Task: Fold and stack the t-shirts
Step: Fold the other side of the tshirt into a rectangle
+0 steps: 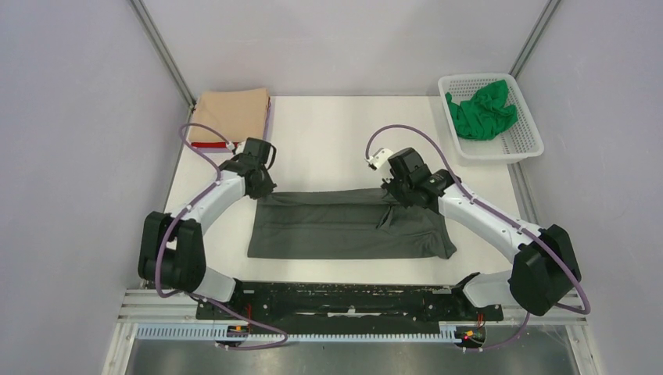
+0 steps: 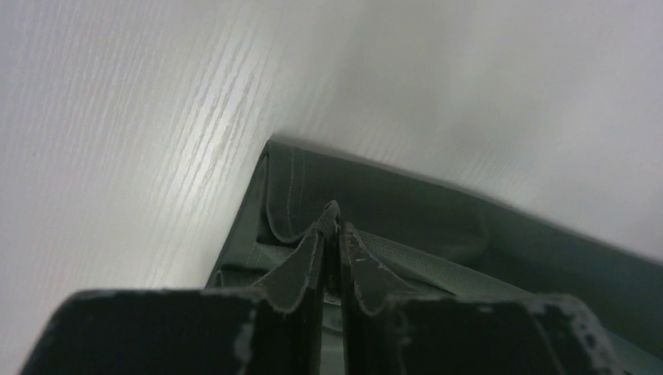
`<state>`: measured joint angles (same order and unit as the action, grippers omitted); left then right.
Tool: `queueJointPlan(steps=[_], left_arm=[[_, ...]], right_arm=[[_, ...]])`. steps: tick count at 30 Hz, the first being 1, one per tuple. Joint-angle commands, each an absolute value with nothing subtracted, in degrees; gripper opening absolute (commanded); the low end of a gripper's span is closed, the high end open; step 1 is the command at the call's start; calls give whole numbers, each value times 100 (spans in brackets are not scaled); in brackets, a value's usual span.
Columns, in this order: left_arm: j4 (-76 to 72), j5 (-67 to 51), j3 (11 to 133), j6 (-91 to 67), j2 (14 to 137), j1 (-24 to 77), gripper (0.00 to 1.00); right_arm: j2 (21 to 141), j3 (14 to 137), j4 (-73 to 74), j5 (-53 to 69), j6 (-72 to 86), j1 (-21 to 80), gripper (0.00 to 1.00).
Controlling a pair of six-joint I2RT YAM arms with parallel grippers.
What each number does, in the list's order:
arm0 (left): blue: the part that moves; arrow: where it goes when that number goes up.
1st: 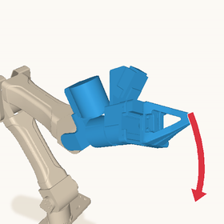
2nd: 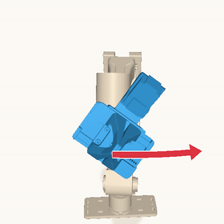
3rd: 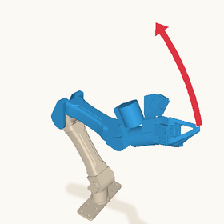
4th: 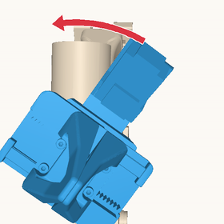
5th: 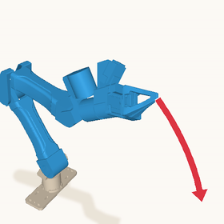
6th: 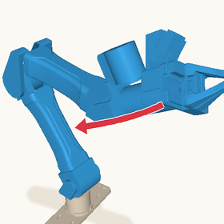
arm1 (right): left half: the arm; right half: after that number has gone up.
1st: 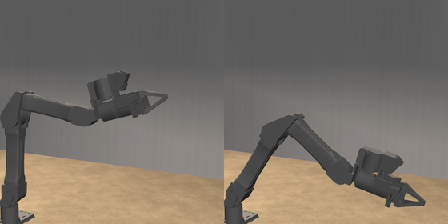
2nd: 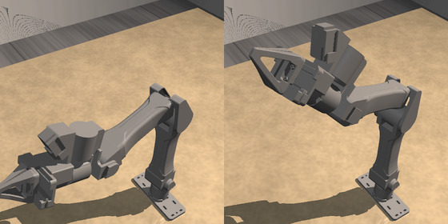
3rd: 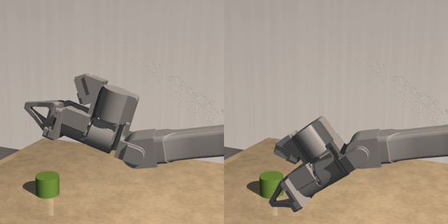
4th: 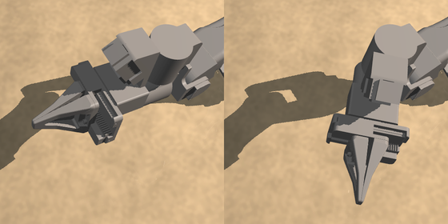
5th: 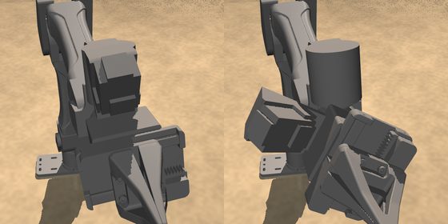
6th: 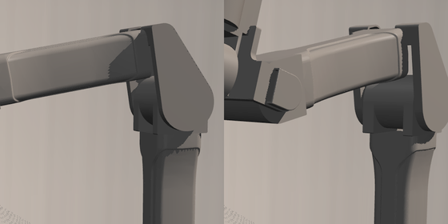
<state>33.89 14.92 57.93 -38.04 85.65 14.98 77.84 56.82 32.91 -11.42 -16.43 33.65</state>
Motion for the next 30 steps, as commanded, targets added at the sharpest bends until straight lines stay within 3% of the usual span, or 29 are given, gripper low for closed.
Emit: queueJointPlan(steps=[1, 5, 6, 8, 9, 10, 11, 12, 14, 19, 25, 30], left_arm=[[2899, 1981, 5224, -3768, 7994, 1512, 19], [2933, 1934, 4875, -3935, 7570, 1520, 30], [3035, 1881, 4795, -3982, 7389, 1529, 42], [3516, 1817, 4779, -4152, 7014, 1538, 48], [3831, 1809, 4816, -4206, 6791, 1540, 51], [4128, 1953, 4895, -4297, 6613, 1543, 60], [4424, 2211, 5020, -4437, 6409, 1542, 85], [4534, 2392, 5150, -4504, 6254, 1540, 99], [4200, 2416, 5327, -4468, 6015, 1541, 100], [2613, 863, 5322, -4198, 6459, 1546, 100], [2210, -386, 5335, -4191, 7768, 1542, 100], [2294, -271, 5133, -4092, 8259, 1547, 100]], right_arm=[[7704, 5522, 3743, -927, -1436, 3476, 0], [7577, 5290, 4200, 63, -1309, 3516, 12], [7530, 5240, 4387, 644, -1297, 3526, 21], [7406, 5253, 4761, 1303, -1241, 3540, 56], [7278, 5371, 4888, 1216, -1083, 3551, 60], [7188, 5593, 5066, 1137, -1194, 3548, 68], [7079, 5800, 5263, 1090, -1284, 3542, 80], [6957, 5964, 5229, 1059, -1326, 3542, 97], [6754, 5965, 4753, 1013, -1319, 3542, 98], [6724, 5447, 3298, -77, -634, 3302, 98], [7405, 5023, 1997, 1489, 272, 2428, 98], [7903, 4727, 2283, 2816, -281, 2418, 98]])
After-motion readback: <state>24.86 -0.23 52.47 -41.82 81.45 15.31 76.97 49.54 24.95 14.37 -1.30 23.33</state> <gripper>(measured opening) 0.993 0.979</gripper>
